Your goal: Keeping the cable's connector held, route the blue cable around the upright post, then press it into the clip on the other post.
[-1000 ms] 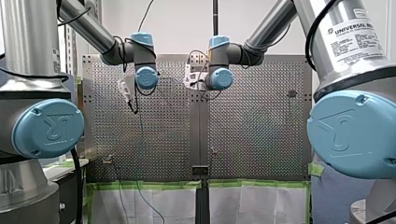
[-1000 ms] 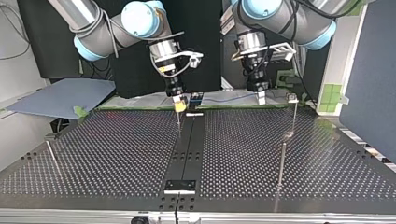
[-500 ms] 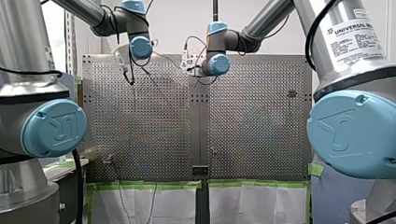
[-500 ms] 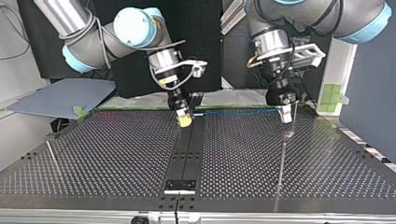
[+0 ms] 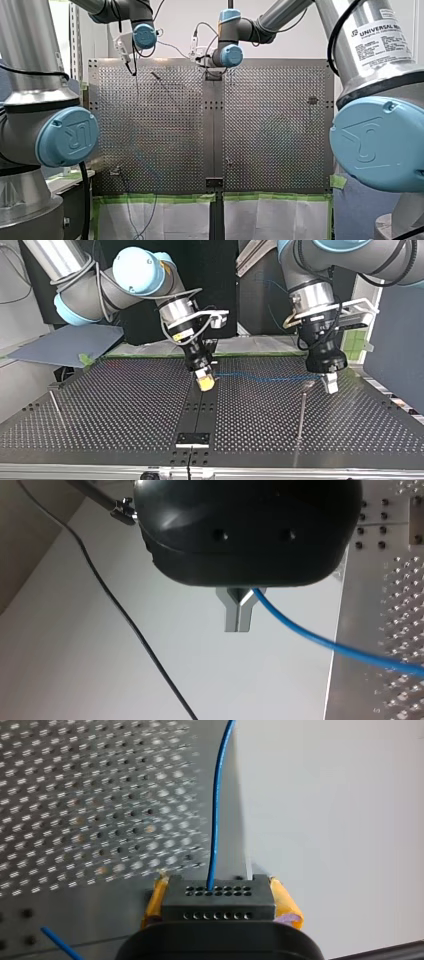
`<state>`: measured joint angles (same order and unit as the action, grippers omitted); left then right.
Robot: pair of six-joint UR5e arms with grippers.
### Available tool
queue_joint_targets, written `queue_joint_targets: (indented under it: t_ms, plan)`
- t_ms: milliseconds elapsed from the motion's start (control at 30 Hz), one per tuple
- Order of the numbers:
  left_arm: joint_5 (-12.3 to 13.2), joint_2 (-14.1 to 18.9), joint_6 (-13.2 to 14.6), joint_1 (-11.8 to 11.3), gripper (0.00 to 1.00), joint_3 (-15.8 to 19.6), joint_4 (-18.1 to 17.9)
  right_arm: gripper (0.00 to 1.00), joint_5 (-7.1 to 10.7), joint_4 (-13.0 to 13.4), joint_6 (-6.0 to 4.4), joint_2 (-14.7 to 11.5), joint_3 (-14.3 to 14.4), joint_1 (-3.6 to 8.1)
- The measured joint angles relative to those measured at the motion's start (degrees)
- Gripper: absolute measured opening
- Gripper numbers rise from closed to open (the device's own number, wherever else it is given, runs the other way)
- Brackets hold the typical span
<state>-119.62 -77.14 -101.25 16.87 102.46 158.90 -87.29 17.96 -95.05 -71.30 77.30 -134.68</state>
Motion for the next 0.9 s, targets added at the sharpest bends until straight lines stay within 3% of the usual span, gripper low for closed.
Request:
queue_joint_targets:
  t_ms: [233, 500, 900]
  plan:
    - [3.01, -1.93, 0.16, -3.01, 0.00, -3.00, 3.04, 0.00, 0.32, -0.21, -0.39, 0.92, -3.51, 0.13]
    - [6.74, -3.39, -0.14, -6.74, 0.00, -5.31, 6.77, 0.00, 0.52, -1.28, -0.43, 3.90, -7.57, -0.12]
    - [12.89, -9.28, -0.54, -12.88, 0.00, -11.29, 12.85, 0.00, 0.53, -1.78, -0.42, 7.69, -13.27, -0.06]
